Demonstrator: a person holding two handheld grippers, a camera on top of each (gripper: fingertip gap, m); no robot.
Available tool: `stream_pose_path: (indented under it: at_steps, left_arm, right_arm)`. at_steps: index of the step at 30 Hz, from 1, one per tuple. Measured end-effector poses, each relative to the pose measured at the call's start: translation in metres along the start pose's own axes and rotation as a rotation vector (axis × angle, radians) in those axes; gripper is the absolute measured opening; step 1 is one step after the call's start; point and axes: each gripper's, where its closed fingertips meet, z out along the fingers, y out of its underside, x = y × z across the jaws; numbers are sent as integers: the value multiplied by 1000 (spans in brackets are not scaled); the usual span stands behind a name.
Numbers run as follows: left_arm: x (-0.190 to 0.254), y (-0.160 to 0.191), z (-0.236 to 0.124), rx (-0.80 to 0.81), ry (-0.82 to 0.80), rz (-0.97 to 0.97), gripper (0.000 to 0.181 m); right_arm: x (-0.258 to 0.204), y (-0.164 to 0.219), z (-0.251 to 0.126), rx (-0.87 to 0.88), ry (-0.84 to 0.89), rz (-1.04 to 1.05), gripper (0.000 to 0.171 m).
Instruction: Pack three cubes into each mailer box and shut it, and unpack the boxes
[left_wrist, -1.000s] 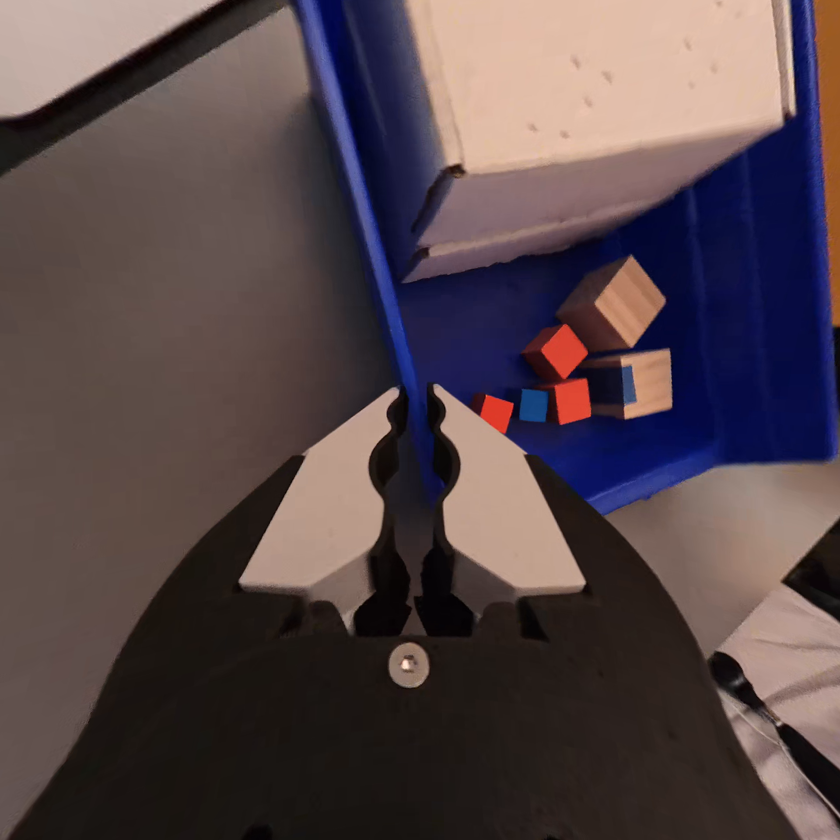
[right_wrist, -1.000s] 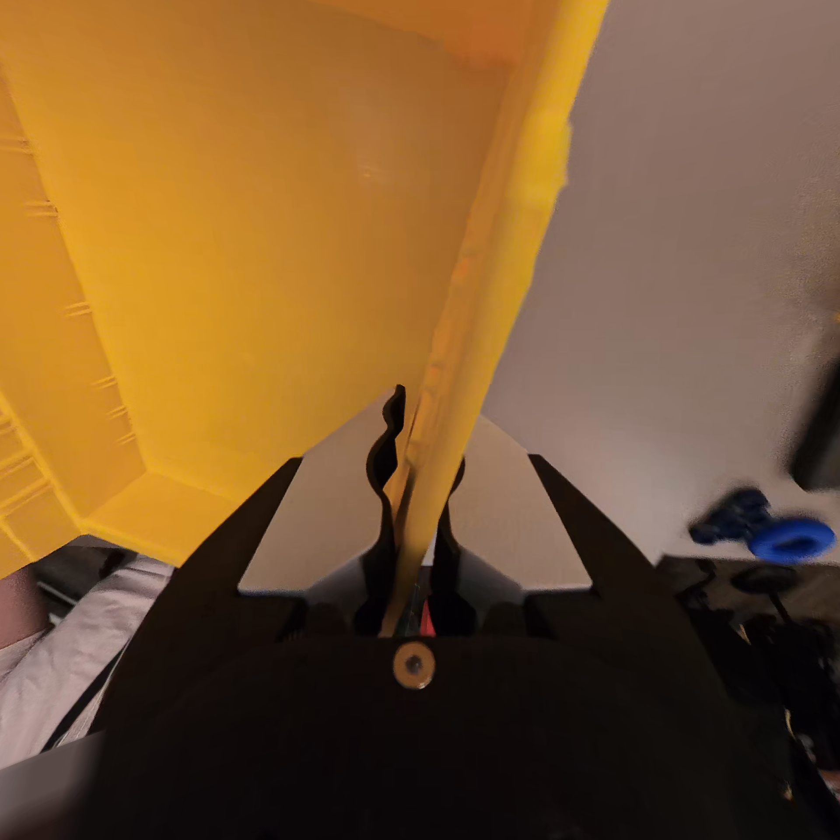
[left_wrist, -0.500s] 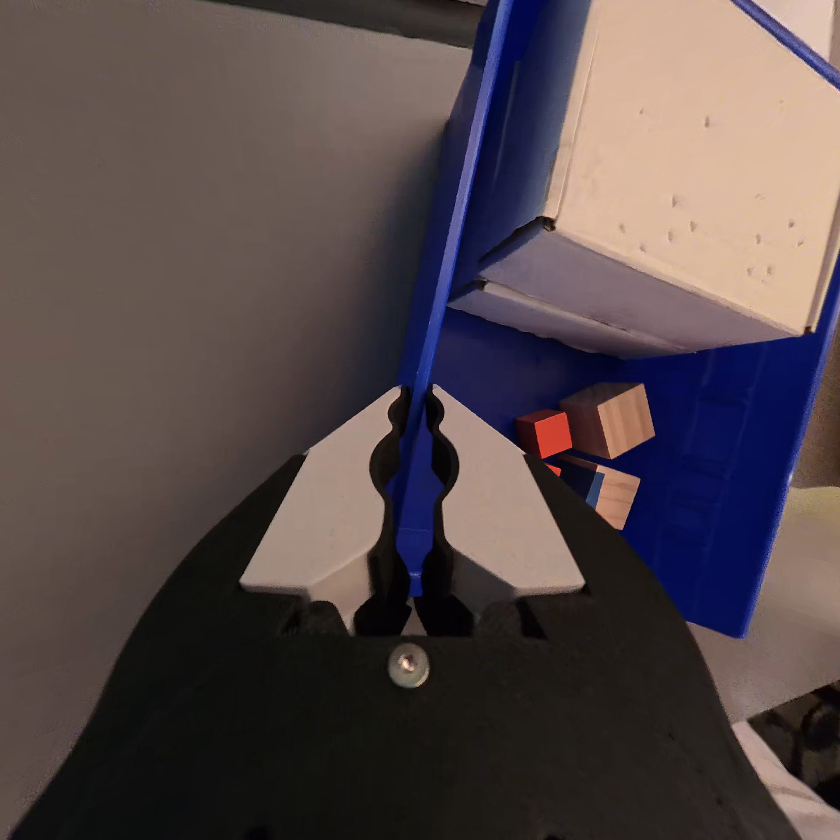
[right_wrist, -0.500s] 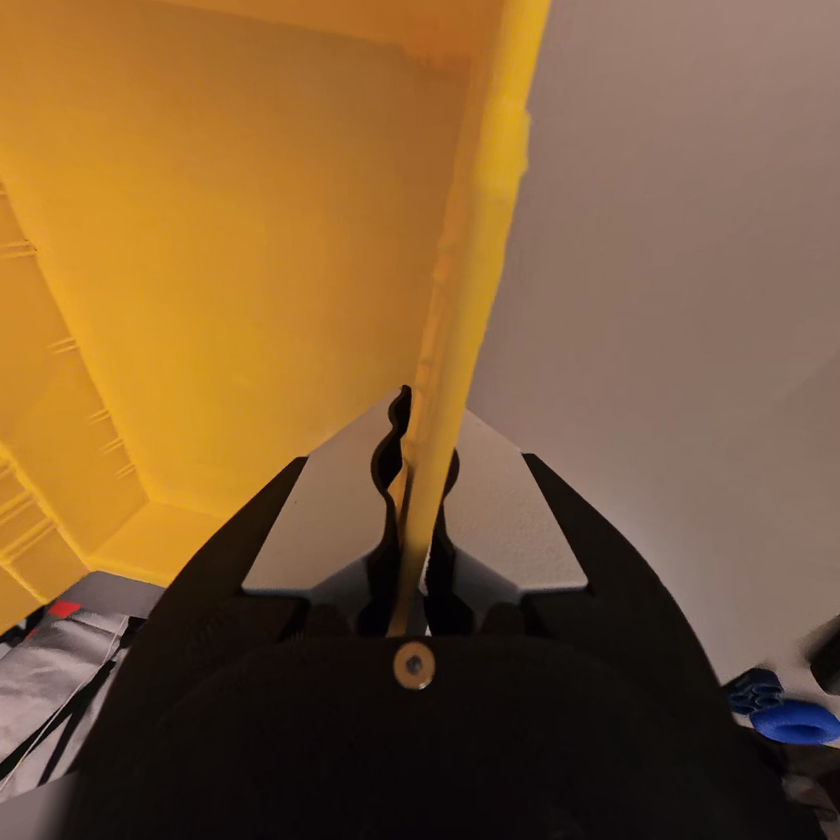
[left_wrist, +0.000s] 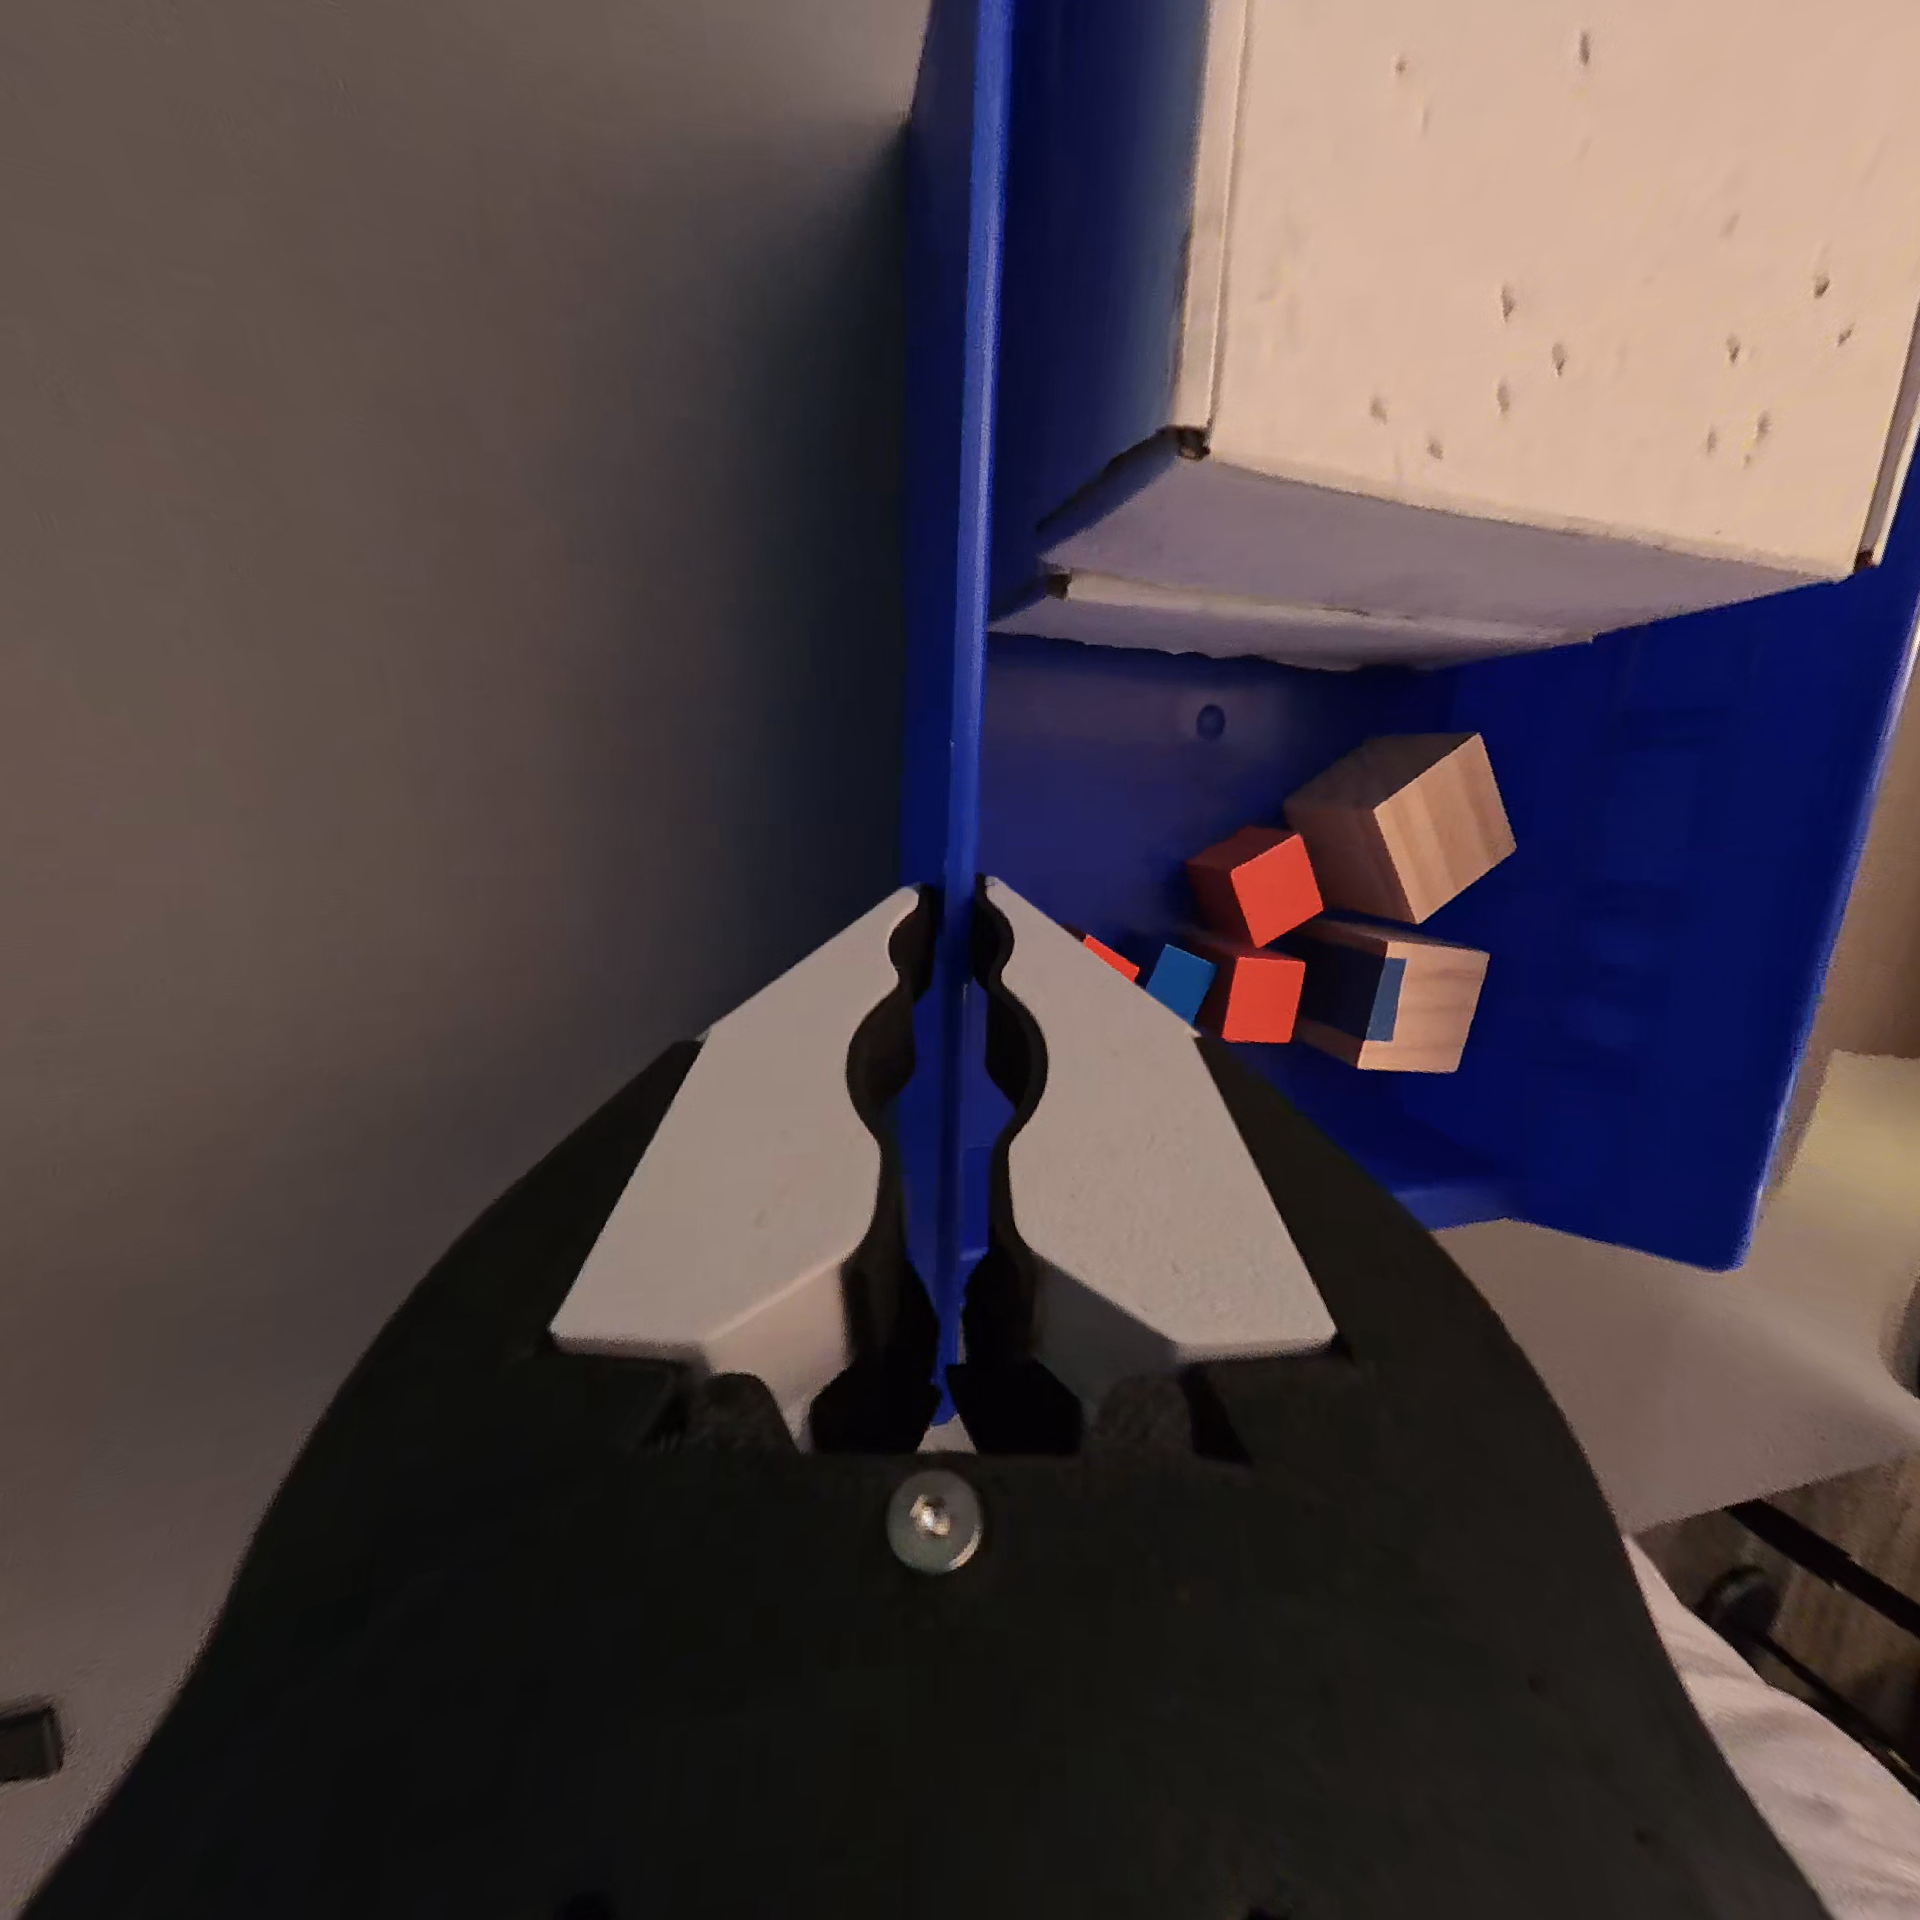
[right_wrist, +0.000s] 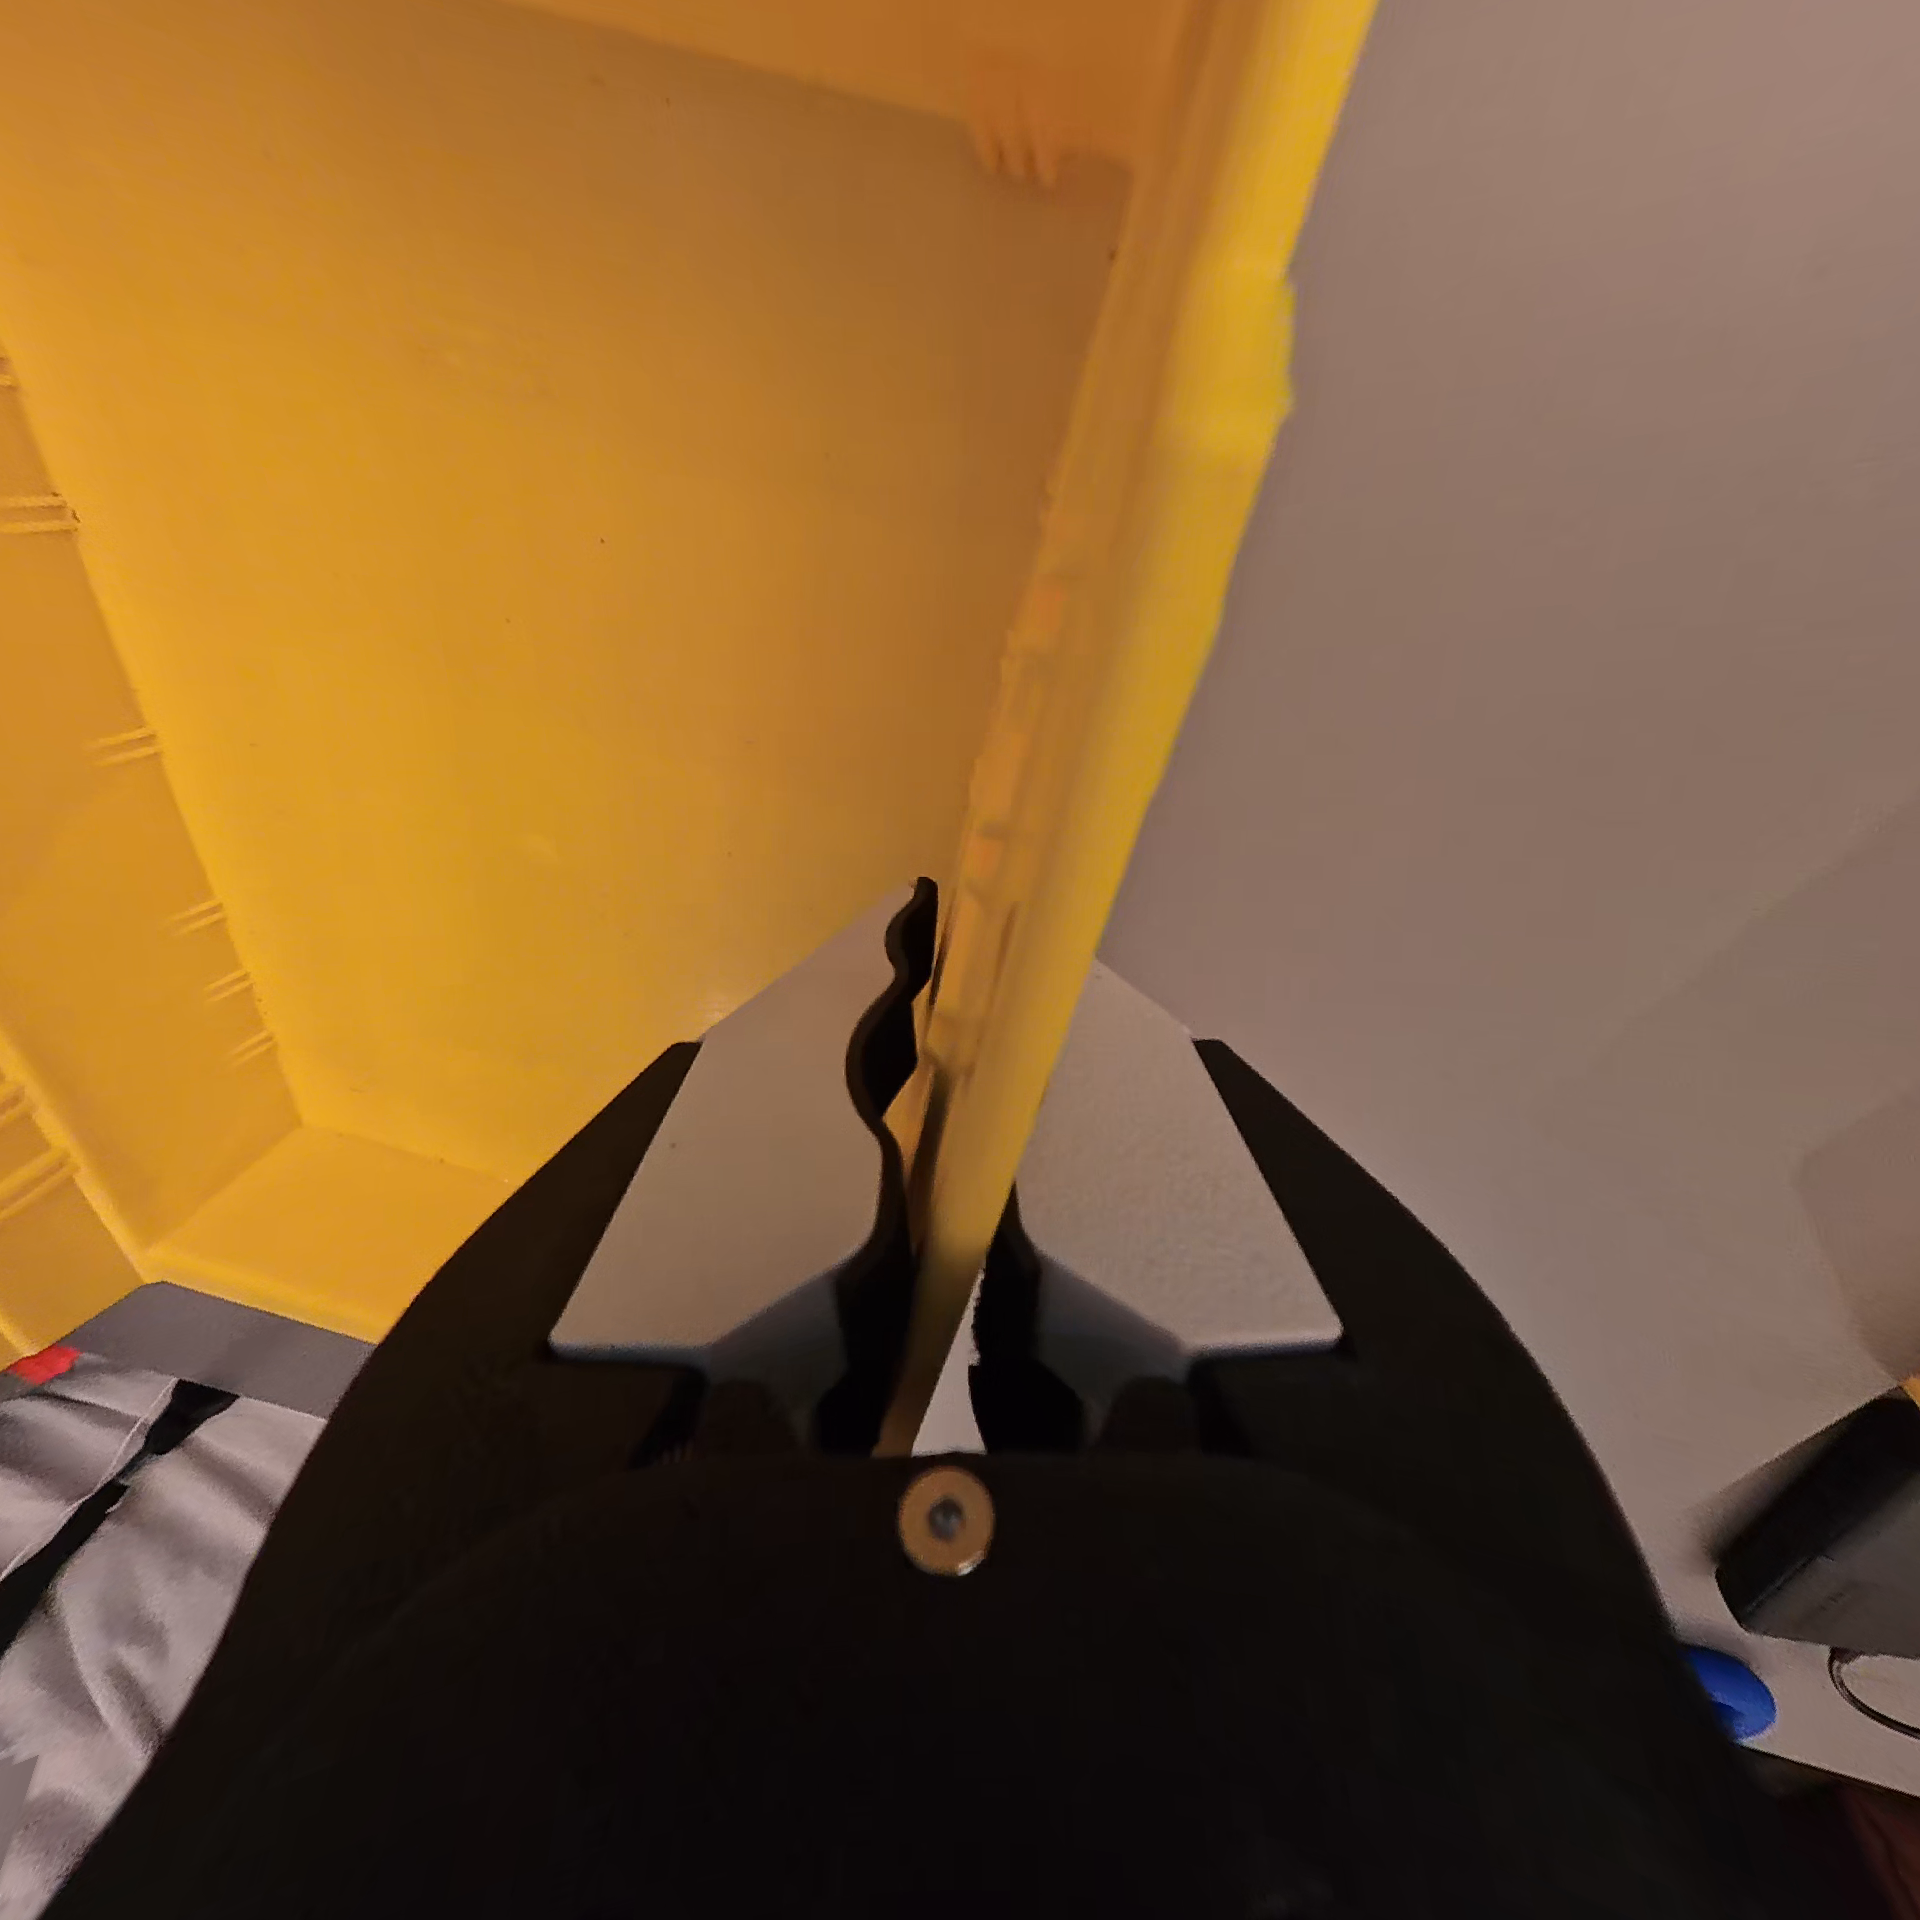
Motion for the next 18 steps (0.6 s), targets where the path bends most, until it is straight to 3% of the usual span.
stream_pose_path:
  at_steps: [8,18]
  left_arm:
    - [-18,-21,2,132,50,-143,7]
    - [-37,-16,-7,182,50,-259,9]
  right_arm:
    - [6,7,-1,23,-5,0,6]
    - [29,21,-4,35,-6,64,5]
